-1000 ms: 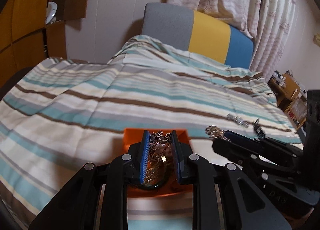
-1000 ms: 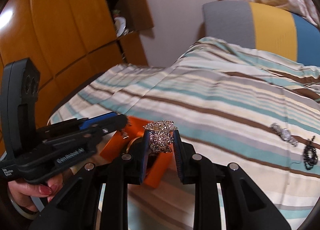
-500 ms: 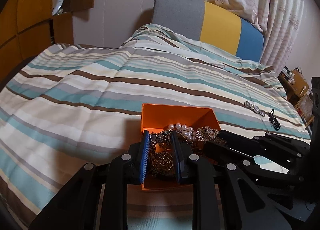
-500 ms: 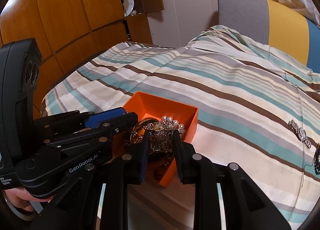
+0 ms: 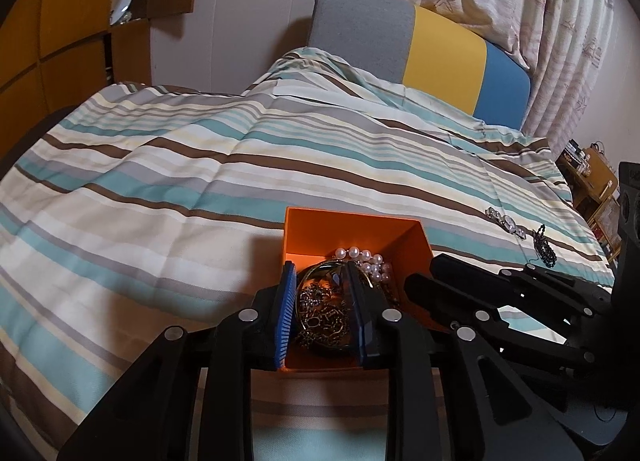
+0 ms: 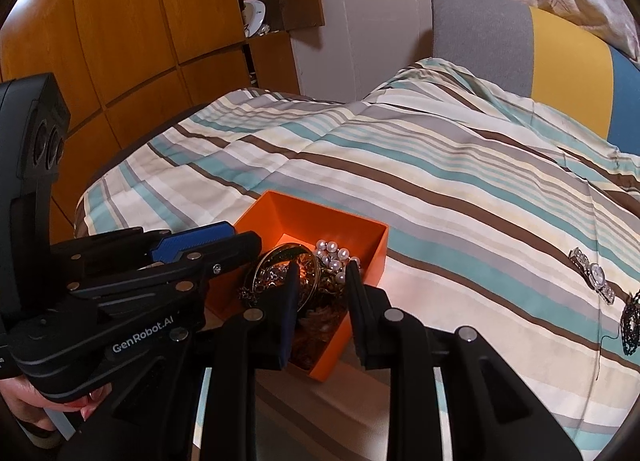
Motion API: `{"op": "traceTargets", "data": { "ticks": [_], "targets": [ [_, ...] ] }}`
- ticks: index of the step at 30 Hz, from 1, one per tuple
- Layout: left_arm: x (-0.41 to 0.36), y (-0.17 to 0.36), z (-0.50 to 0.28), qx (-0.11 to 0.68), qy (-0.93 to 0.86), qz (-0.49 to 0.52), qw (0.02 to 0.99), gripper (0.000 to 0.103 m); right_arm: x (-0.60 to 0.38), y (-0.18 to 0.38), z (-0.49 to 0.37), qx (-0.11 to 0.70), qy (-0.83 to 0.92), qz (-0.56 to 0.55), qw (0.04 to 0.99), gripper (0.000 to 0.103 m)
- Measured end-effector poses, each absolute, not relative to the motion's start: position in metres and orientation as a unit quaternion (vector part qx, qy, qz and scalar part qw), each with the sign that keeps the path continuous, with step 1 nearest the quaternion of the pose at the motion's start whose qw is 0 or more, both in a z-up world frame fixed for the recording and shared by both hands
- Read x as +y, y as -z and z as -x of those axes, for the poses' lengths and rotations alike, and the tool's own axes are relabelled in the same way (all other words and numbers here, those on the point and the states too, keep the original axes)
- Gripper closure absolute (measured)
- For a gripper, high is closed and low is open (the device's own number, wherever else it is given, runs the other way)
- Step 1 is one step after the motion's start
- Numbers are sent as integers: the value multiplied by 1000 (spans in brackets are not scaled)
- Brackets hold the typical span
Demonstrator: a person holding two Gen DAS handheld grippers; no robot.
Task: Organize jewelry
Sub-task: 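Open both grippers over the orange box to drop the brooch and chain, then grasp the black bead necklace with the right gripper while the left gripper approaches the silver watch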
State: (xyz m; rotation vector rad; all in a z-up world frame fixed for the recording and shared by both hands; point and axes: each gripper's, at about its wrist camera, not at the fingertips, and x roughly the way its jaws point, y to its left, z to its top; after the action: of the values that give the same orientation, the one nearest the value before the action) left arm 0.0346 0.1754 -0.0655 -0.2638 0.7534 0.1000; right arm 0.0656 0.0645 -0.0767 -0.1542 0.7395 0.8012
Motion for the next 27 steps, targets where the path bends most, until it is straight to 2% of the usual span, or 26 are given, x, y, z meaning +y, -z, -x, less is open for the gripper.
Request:
{"op": "traceTargets", "data": {
  "ticks": [5, 6, 7, 9, 15, 18, 23, 25, 27],
  "targets": [
    [171, 62, -34, 365, -44, 130, 921, 62, 51, 72, -70, 350, -373, 53, 858, 78],
    [170, 61, -33, 363, -43, 130, 922, 57, 47, 70, -71, 350, -371, 48, 859, 78],
    [169, 59, -32, 360, -47, 129, 923, 45, 43, 69, -71, 349, -369, 42, 861, 78],
    [170, 54, -29, 349, -56, 133, 926, 33, 34, 67, -73, 349, -362, 30, 864, 74],
    [171, 45, -28, 344, -71, 133, 927, 33, 8, 68, -79, 356, -343, 6, 869, 70],
    [163, 40, -30, 340, -73, 136, 928, 23, -11, 72, -82, 360, -325, -2, 875, 66],
    [134, 36, -41, 343, -49, 121, 930, 23, -56, 85, -91, 376, -279, -25, 883, 65],
    [119, 36, -48, 348, -34, 112, 930, 23, -80, 90, -95, 381, -250, -37, 889, 62],
    [100, 37, -56, 354, -22, 99, 930, 23, -103, 94, -100, 384, -219, -48, 896, 55]
  ]
}}
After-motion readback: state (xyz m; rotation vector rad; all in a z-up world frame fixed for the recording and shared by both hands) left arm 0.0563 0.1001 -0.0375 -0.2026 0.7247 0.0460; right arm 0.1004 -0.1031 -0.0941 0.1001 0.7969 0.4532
